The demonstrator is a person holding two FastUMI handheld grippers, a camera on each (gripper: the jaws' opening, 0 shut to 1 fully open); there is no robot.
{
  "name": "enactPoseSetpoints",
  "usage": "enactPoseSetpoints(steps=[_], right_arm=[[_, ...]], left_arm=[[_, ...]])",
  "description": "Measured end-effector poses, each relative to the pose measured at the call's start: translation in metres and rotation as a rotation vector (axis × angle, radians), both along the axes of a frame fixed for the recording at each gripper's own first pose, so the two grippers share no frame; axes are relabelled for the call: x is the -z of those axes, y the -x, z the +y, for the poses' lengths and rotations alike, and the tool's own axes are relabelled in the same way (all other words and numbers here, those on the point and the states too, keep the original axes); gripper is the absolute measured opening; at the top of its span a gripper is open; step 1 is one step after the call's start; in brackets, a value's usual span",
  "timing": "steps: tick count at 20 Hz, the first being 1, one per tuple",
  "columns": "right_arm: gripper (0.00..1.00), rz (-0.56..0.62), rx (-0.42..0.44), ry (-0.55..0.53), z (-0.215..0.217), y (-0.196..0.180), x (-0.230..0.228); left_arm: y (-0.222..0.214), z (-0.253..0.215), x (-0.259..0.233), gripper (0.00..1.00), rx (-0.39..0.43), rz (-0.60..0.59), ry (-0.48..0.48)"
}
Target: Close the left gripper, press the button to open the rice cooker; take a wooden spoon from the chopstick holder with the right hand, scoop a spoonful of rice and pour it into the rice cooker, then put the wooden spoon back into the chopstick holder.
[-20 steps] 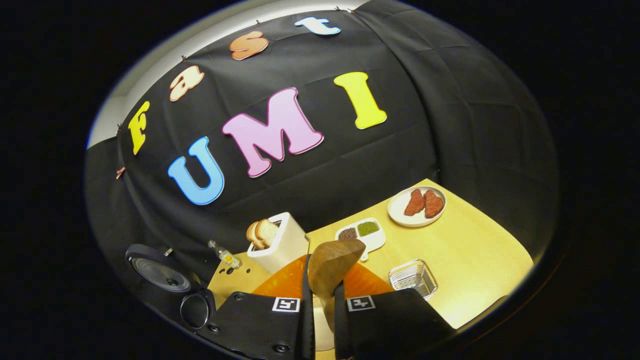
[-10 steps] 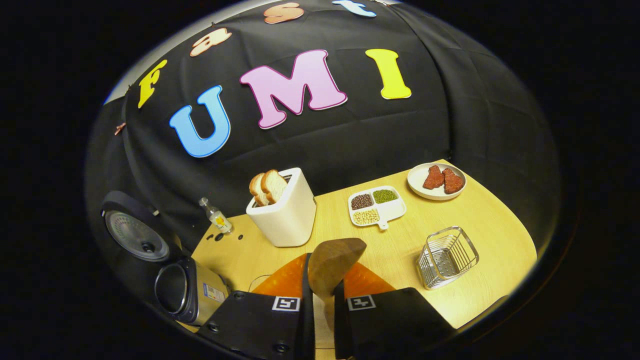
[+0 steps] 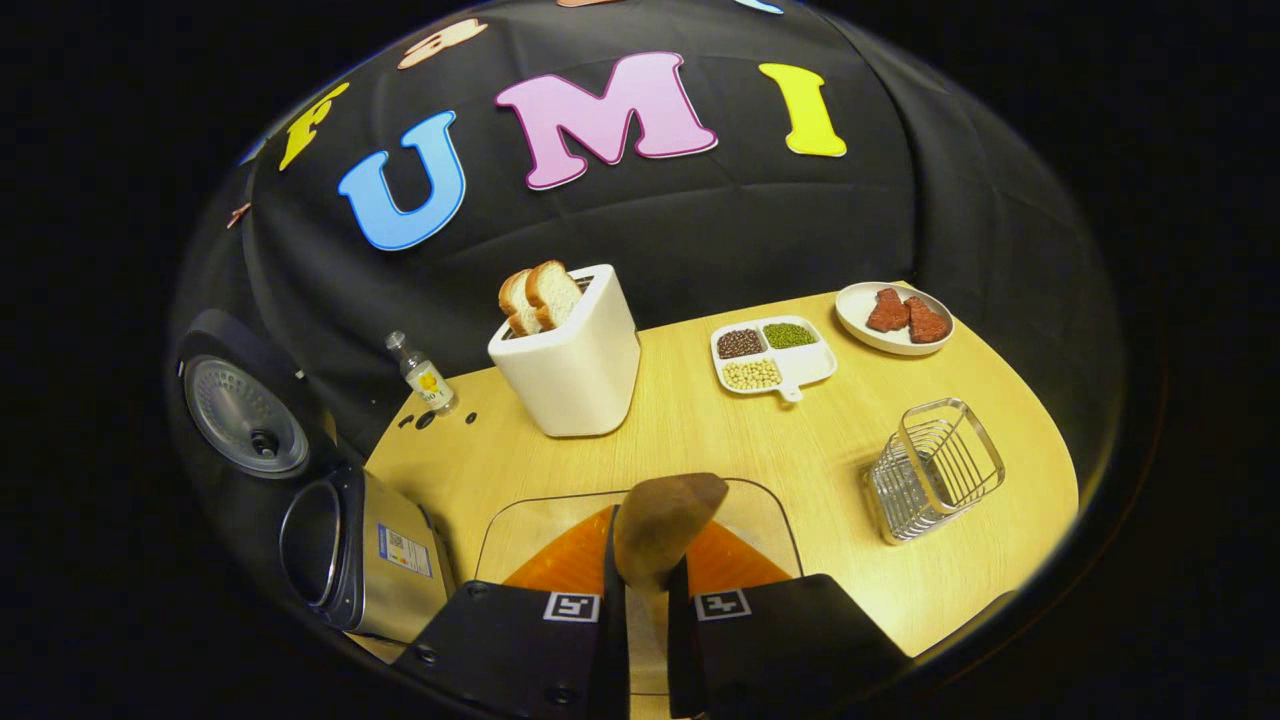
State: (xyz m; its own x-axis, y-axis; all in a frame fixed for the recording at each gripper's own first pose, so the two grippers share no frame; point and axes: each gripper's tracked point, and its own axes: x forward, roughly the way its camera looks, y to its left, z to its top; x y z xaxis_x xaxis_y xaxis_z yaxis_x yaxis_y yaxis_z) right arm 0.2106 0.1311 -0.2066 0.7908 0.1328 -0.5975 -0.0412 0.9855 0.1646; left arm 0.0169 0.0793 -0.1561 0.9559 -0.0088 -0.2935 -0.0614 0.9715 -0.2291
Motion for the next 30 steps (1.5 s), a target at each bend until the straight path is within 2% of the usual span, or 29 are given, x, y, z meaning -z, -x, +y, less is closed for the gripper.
enactPoseSetpoints(steps=[1,2,7,16,20,29,30], right_arm=[[0.15,0.006,-0.009,-0.004,0.006,0.002,0.001],[0.20,0.013,-0.017,-0.009,0.012,0.003,0.003],[0.20,0.079,-0.008,-0.104,0.040,0.004,0.010],[0.19,0.158,0.025,-0.313,0.065,0.003,0.000],[0.20,0.149,0.042,-0.339,0.051,0.009,-0.005],[0.19,0.150,0.215,-0.498,-0.011,0.013,-0.018],[0.15,0.151,0.236,-0.527,-0.016,0.013,-0.022]], left_arm=[[0.000,0.002,0.002,0.95,-0.004,0.000,0.002],[0.000,0.005,0.002,0.95,-0.009,0.001,0.006],[0.001,0.010,0.002,0.95,-0.016,0.016,0.073],[0.006,0.010,0.004,0.95,-0.022,0.025,0.082],[0.009,0.002,0.002,0.95,-0.017,0.018,0.076],[0.022,0.003,-0.005,0.95,-0.040,0.000,0.046],[0.024,0.004,-0.006,0.95,-0.041,0.001,0.042]])
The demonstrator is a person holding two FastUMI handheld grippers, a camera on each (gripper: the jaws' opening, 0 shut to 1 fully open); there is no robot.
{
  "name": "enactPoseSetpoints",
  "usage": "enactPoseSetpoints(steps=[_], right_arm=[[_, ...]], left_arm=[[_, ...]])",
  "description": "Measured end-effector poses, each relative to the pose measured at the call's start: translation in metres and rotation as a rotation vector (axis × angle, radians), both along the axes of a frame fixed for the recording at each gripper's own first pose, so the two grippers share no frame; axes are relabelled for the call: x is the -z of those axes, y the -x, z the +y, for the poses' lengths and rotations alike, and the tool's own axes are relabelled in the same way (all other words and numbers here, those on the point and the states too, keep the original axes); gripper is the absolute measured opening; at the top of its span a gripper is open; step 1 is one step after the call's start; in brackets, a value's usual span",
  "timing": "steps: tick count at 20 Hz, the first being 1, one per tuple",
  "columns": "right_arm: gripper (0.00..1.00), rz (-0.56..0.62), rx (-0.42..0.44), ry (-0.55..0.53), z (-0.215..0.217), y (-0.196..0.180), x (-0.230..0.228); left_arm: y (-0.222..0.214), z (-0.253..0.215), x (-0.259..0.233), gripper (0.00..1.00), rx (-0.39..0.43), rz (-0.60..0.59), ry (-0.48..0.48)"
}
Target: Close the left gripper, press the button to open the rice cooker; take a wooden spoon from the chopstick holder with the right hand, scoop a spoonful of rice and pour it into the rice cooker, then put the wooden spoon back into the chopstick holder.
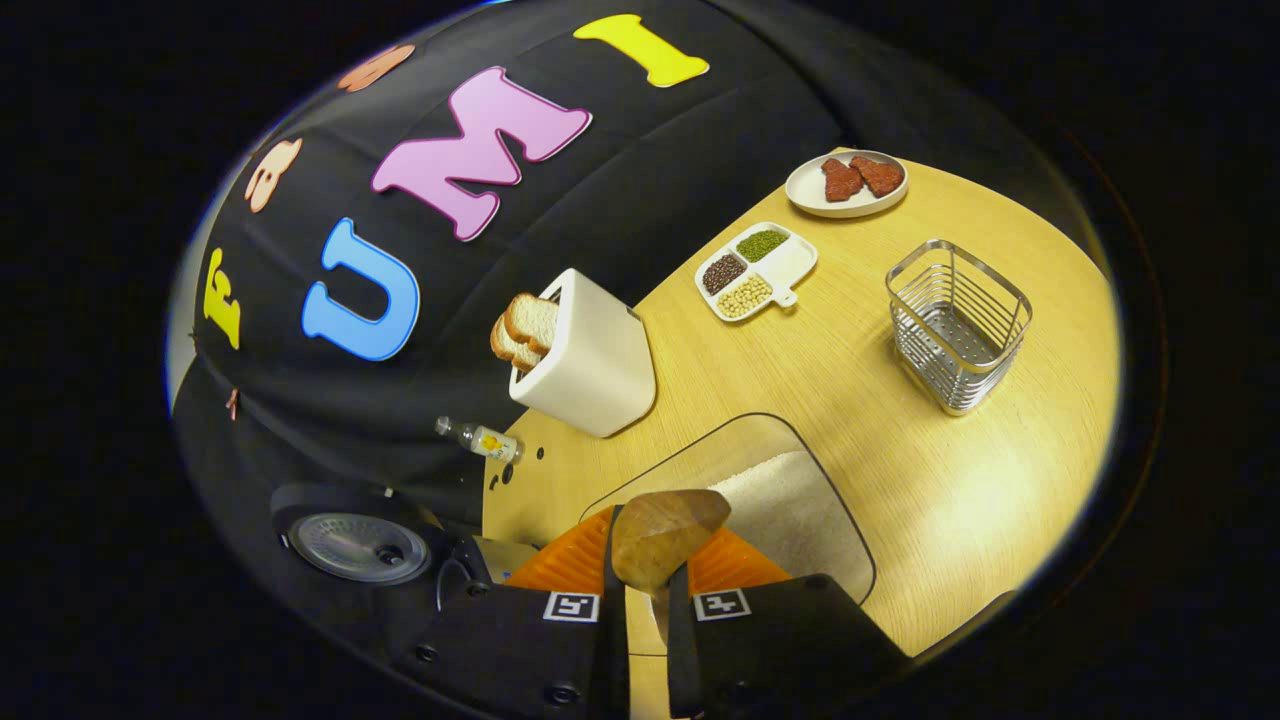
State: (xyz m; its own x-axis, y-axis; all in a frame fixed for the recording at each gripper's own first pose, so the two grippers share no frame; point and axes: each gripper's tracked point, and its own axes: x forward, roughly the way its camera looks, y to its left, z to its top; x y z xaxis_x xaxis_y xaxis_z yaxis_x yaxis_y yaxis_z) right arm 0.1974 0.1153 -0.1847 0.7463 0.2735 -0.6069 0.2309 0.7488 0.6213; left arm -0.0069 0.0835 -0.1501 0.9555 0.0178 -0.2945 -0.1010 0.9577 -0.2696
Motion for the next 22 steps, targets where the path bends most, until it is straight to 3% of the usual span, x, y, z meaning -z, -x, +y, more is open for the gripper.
enactPoseSetpoints(steps=[1,3,9,14,19,22], right_arm=[[0.20,0.005,0.028,-0.034,-0.005,0.000,-0.006],[0.19,-0.001,0.067,-0.089,-0.012,0.000,-0.016],[0.19,-0.040,0.063,-0.205,0.005,0.001,-0.059],[0.19,-0.061,0.026,-0.315,0.048,-0.003,-0.097],[0.19,-0.109,-0.054,-0.330,0.104,-0.011,-0.128],[0.19,-0.138,-0.111,-0.335,0.143,-0.011,-0.141]], left_arm=[[0.001,0.000,0.001,0.95,0.000,0.002,-0.003],[0.004,0.002,0.000,0.95,0.000,0.000,-0.010],[0.005,0.009,-0.005,0.95,-0.016,-0.013,-0.012],[0.006,0.015,-0.013,0.95,-0.035,-0.037,-0.023],[0.009,0.022,-0.009,0.92,-0.056,-0.042,-0.009],[0.011,0.033,-0.008,0.95,-0.079,-0.038,0.011]])
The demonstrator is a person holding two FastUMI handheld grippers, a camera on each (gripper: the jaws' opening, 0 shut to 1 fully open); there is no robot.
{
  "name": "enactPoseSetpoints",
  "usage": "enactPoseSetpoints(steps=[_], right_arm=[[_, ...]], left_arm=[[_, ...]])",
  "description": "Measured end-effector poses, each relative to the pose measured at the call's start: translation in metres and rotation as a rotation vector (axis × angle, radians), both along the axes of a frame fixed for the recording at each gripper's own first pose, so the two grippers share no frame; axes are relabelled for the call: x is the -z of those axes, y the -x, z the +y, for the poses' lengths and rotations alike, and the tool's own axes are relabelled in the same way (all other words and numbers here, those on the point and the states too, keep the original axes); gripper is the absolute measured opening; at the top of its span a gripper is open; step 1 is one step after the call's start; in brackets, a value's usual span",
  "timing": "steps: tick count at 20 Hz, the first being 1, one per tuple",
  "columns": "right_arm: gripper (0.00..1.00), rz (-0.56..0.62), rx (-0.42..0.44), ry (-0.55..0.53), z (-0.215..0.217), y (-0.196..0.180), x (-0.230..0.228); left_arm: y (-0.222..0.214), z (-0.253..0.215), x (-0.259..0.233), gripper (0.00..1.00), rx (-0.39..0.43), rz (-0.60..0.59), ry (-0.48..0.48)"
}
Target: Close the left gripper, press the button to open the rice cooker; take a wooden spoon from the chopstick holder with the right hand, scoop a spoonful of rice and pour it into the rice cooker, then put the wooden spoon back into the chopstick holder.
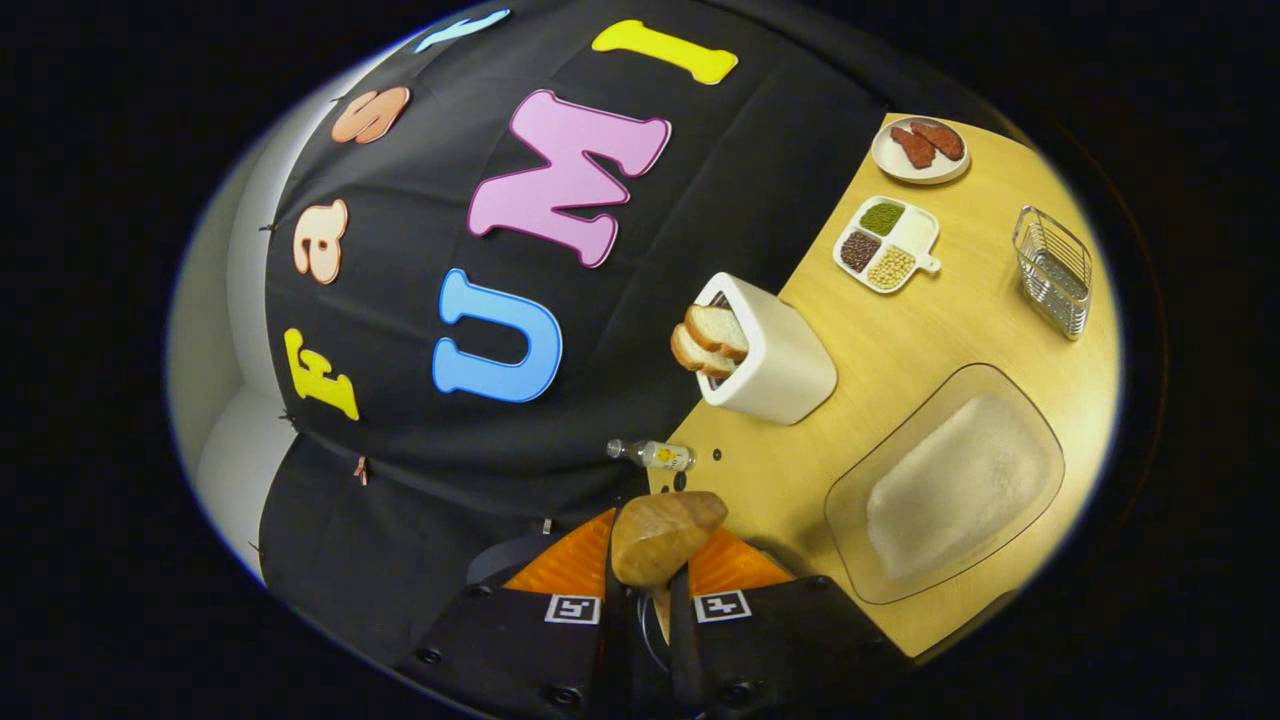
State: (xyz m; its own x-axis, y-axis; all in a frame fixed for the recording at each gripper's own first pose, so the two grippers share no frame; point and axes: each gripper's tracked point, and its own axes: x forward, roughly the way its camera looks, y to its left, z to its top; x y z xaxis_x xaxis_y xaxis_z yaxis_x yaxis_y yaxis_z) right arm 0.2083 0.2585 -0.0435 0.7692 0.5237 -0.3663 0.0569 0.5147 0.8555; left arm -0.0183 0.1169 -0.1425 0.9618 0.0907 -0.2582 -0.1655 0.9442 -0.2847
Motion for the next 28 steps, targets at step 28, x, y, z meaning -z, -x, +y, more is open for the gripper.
enactPoseSetpoints(steps=[28], right_arm=[[0.19,-0.790,-0.715,0.768,0.229,0.069,0.060]], left_arm=[[0.009,0.059,0.019,0.95,-0.052,0.023,0.050]])
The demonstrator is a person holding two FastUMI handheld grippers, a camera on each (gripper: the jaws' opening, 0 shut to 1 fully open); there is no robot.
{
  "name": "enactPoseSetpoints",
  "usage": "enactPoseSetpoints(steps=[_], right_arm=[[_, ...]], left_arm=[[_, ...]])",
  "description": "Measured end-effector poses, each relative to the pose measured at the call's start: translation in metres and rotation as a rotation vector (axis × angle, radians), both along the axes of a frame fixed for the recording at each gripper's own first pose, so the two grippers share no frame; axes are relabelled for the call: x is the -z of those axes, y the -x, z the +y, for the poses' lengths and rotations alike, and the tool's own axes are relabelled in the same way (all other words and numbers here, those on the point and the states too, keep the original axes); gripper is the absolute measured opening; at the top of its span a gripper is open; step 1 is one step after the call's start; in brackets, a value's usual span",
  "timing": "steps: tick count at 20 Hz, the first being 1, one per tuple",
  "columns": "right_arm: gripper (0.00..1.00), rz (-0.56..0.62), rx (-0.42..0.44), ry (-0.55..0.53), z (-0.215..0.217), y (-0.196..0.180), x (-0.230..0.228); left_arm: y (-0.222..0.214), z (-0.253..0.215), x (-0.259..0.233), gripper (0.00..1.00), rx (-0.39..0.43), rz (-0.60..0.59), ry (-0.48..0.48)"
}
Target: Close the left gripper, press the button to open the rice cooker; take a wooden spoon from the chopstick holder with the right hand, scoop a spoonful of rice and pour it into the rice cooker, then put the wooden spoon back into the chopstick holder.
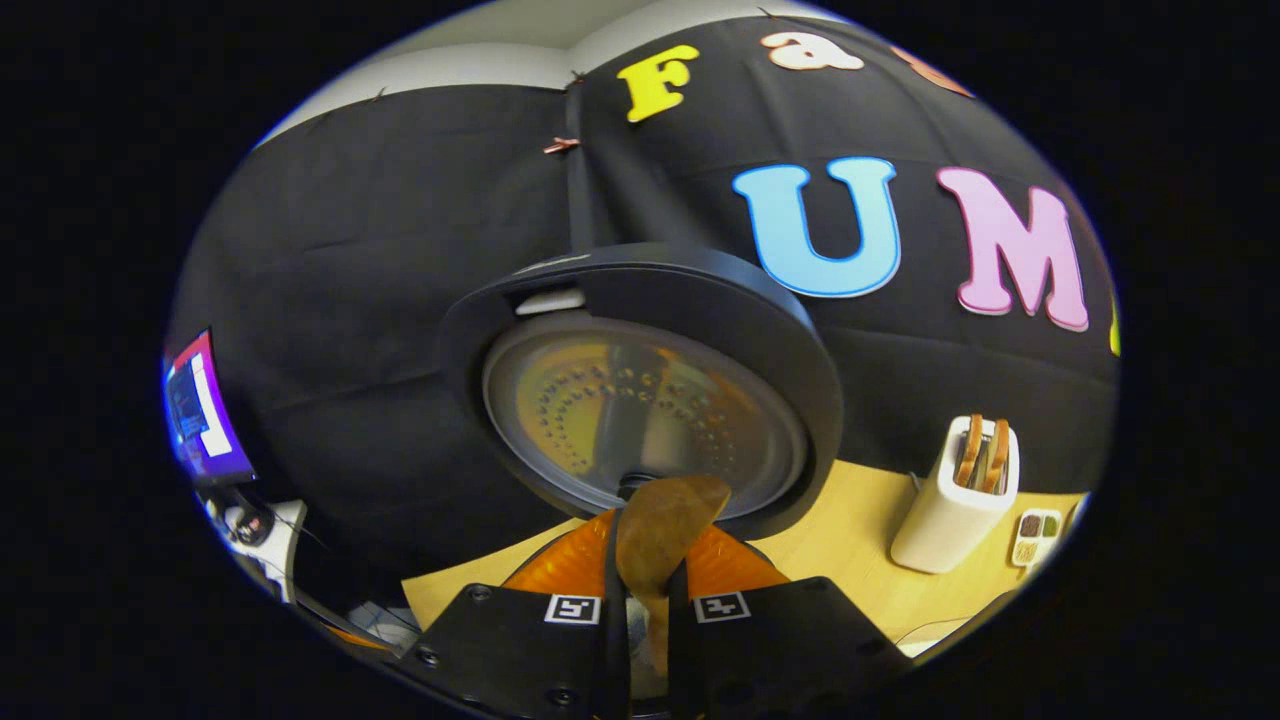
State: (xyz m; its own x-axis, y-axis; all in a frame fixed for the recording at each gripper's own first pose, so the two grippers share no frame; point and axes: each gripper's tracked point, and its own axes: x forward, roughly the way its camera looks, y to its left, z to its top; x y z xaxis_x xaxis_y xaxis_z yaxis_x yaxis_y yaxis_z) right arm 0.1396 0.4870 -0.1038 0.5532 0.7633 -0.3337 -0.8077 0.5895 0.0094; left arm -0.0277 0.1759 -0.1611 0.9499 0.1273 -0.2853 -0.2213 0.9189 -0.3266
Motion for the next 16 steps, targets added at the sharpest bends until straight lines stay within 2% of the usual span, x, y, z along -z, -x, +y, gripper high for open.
enactPoseSetpoints(steps=[1,2,3,4,5,7,9,10,11,13,16], right_arm=[[0.19,-0.029,-0.034,0.021,0.003,0.005,0.004],[0.14,-0.054,-0.069,0.037,0.006,0.011,0.007],[0.19,-0.071,-0.106,0.051,0.009,0.019,0.010],[0.14,-0.087,-0.138,0.064,0.010,0.026,0.014],[0.19,-0.097,-0.163,0.078,0.011,0.031,0.018],[0.15,-0.136,-0.213,0.108,0.012,0.042,0.022],[0.19,-0.172,-0.255,0.132,0.011,0.051,0.025],[0.14,-0.176,-0.264,0.140,0.010,0.055,0.028],[0.19,-0.168,-0.260,0.146,0.009,0.056,0.030],[0.19,-0.122,-0.214,0.139,0.001,0.049,0.027],[0.19,-0.064,-0.127,0.048,-0.001,0.038,0.000]], left_arm=[[0.000,0.000,0.002,0.95,-0.004,0.001,0.007],[0.000,0.000,0.003,0.95,-0.008,0.002,0.013],[-0.002,0.000,0.005,0.95,-0.009,0.002,0.016],[-0.002,-0.001,0.004,0.95,-0.010,0.001,0.014],[-0.002,-0.002,0.003,0.95,-0.011,0.001,0.008],[-0.004,-0.002,0.000,0.95,-0.009,-0.002,0.002],[-0.005,-0.002,0.001,0.95,-0.010,-0.005,0.006],[-0.005,-0.003,0.002,0.95,-0.010,-0.005,0.009],[-0.005,-0.004,0.002,0.95,-0.010,-0.006,0.011],[-0.006,-0.006,0.001,0.95,-0.010,-0.010,0.011],[-0.007,-0.012,-0.003,0.95,0.001,-0.016,-0.013]])
